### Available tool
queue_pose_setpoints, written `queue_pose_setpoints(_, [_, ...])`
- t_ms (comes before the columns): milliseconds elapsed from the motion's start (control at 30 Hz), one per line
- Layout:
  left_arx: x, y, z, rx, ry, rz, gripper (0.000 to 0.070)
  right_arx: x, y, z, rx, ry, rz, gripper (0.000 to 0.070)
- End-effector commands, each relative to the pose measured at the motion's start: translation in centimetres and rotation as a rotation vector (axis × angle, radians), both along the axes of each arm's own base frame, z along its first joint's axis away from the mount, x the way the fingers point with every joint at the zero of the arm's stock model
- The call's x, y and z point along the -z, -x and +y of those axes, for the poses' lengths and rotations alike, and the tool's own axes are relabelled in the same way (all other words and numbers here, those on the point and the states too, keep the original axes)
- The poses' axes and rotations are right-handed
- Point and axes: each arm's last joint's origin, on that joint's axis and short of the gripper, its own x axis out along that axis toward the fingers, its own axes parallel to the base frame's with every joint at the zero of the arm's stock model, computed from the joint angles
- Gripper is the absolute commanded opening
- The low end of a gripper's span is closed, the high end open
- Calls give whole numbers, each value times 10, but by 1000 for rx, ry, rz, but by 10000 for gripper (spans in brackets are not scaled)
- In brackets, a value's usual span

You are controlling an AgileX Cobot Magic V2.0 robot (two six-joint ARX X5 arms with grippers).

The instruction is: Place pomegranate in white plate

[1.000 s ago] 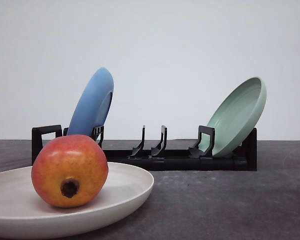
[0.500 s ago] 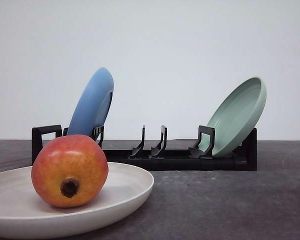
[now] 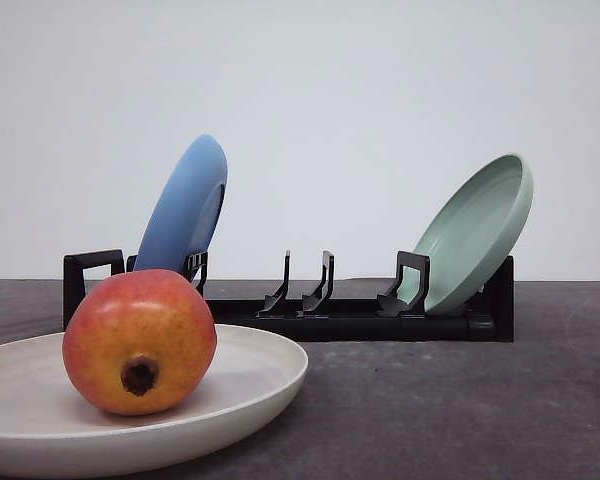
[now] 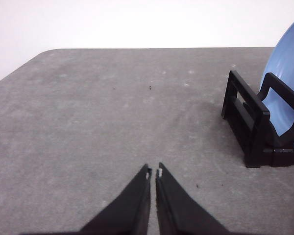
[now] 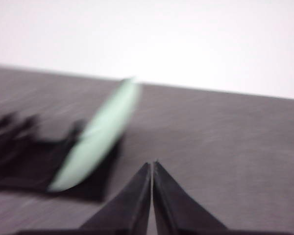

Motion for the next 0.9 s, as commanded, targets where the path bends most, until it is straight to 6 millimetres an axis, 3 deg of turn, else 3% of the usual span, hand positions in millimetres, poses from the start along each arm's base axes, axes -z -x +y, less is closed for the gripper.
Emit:
queue_pose_setpoints(0, [4, 0, 0, -1, 9, 12, 0, 8, -2, -4, 45, -2, -78, 1])
queue_pose_setpoints(167, [4, 0, 0, -1, 9, 12, 0, 40, -3, -11, 115, 0, -90, 1])
queue_pose_setpoints(433, [4, 0, 0, -1, 9, 12, 0, 73, -2, -12, 120, 52, -89, 1])
queue_pose_setpoints(667, [4, 0, 0, -1, 9, 12, 0, 88, -1, -13, 123, 82, 56, 1])
queue_pose_setpoints(867, [4, 0, 0, -1, 8, 12, 0, 89, -1, -13, 149, 79, 67, 1])
